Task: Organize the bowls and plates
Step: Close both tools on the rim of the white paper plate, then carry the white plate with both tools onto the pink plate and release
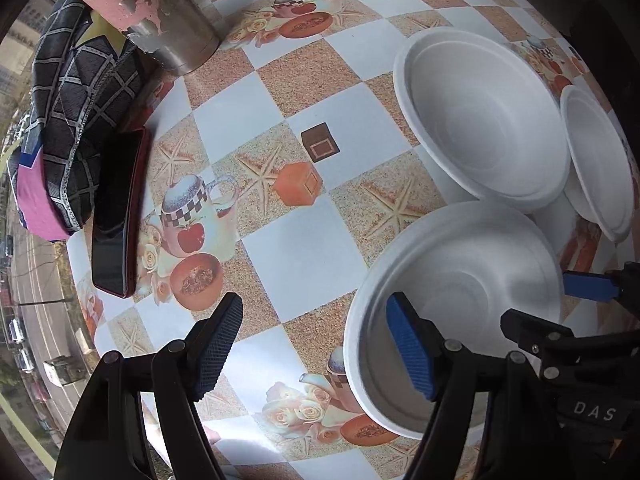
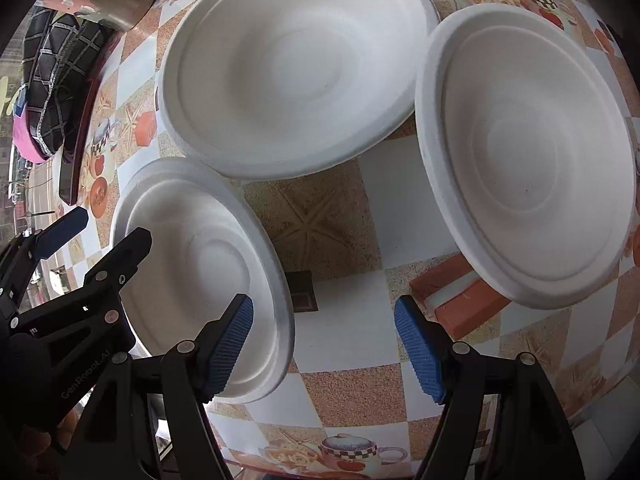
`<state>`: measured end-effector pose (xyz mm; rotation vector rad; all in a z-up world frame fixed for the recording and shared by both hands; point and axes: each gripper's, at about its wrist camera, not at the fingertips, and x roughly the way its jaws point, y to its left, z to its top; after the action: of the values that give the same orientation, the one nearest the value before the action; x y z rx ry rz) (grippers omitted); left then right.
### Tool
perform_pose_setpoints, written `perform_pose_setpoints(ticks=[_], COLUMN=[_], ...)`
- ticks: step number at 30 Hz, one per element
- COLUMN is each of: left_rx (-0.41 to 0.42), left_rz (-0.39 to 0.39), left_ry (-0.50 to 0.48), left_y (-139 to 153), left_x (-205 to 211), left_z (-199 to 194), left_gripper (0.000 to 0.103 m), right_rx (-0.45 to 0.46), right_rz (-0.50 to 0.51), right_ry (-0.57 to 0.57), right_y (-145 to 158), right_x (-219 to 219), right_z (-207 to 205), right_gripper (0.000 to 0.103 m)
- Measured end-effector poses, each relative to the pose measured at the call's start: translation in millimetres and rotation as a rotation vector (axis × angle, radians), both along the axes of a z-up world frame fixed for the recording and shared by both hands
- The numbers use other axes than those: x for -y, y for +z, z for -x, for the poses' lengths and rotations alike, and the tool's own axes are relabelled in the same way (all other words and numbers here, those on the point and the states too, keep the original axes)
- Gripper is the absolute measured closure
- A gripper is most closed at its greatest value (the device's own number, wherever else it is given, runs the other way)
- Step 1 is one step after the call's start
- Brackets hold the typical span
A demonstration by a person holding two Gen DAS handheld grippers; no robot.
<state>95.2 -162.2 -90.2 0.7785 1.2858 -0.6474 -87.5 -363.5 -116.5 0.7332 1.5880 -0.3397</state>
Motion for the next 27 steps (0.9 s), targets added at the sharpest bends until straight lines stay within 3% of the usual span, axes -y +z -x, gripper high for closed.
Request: perform_pose_setpoints(ticks=[1,3,4,6,9,10,15,27], left_rx=[-0.013,-0.038,-0.065,-0.132,-0.160,-0.167,-0.156,-0.196], left_rz=[-0.010,-0.025,-0.023,-0.004,0.006,0.004,-0.018,-0.035], left_ry=[-0.001,0.008,0.014,0.022,0.008,-0.003,-0.041,-0.082], left_y=[-4,-11,-14,-17,-18,-18,-18,-26], left_x=[2,3,3,2,2,4,-2,-51], left_z=[-1,-3,-3,-2,5,9,31,132], left_gripper=[0.025,0.026,0.032,0.048,0.066,0.074,0.074,0.074], right_rx=[-0.001,-0.008,-0.001,0.034,0.032,0.036,0.018,-0.050], right_rz=[0.003,0.016,0.020,-0.026,-0.025,-0.027,-0.028,0.017], right_ry=[0.000,0.004,0.010,0.028,0.083,0.101,0.168,0.336], right_y=[-1,-2,-1,0,-2,-2,-4,-6], right_x=[1,2,1,-2,-9,-12,-28,-75], right_z=[-1,0,-2,-5,-11,-13,-5,67], right_gripper=[0.030,0.050,0.054,0.079,0.086,0.087,0.087,0.086])
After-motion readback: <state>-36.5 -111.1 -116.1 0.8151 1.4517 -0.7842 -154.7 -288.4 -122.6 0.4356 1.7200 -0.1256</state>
